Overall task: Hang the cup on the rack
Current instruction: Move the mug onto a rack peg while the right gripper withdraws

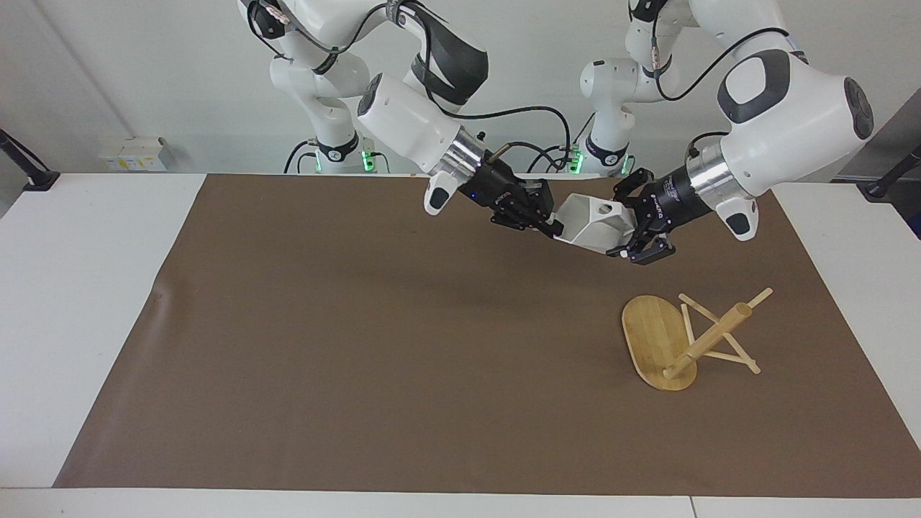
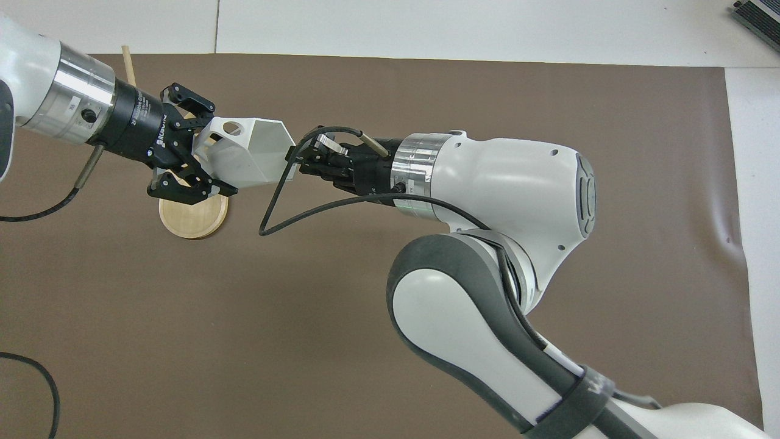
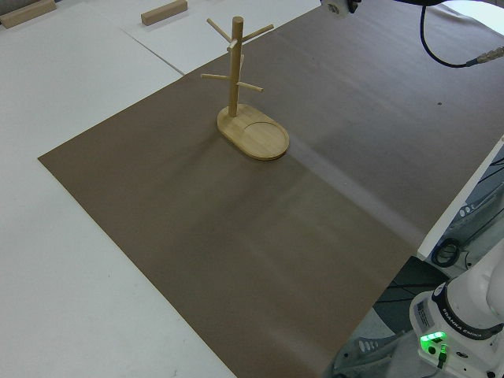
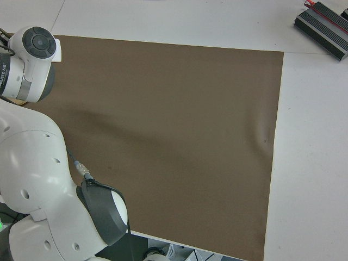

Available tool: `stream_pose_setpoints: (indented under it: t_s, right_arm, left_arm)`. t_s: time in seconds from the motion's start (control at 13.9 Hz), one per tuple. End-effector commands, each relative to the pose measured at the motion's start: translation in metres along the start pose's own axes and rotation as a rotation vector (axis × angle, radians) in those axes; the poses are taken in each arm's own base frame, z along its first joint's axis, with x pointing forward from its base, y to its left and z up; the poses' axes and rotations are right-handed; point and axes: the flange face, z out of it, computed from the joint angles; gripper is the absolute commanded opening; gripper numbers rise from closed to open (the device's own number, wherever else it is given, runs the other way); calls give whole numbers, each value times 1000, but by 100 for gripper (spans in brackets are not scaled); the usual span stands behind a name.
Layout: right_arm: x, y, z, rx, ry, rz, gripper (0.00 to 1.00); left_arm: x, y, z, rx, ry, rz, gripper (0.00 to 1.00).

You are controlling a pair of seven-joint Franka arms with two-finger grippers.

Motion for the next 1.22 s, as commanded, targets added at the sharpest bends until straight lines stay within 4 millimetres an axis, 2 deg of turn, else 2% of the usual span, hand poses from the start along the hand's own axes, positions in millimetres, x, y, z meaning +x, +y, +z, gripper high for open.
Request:
stream_pose_setpoints:
  t_s: [0.0,0.07,0.14,0.22,0.36,0.5,0.72,0.94,1.08,1.15]
  right_arm:
    - [1,-3,-2,25,5,35,57]
    - [2,-2,-3,25,6,35,66]
    - [2,-2,-3,25,7,33,88]
    - [3,-2,-3,22,8,23,100]
    - [16,4,-10,-22,24,-23,100]
    - [47,18,-29,-129,30,-78,100]
    - [73,22,-59,-294,17,-172,100]
    - [93,43,-84,-447,6,-301,100]
    - [111,62,-111,-567,-22,-414,100]
    - [120,72,-124,-637,-32,-490,100]
  left_arm:
    - [5,-9,-4,-20,15,-26,0]
    - [7,-9,-3,-19,15,-30,0]
    - [10,-8,-2,-31,13,-46,0]
    - [14,-5,0,-58,28,-98,0]
    - [24,-2,13,-136,93,-182,0]
    - [37,-3,21,-179,89,-256,0]
    - [55,-3,29,-242,69,-403,0]
    - [68,-5,36,-289,88,-514,0]
    - [77,-6,36,-302,81,-583,0]
    - [88,-4,32,-312,74,-626,0]
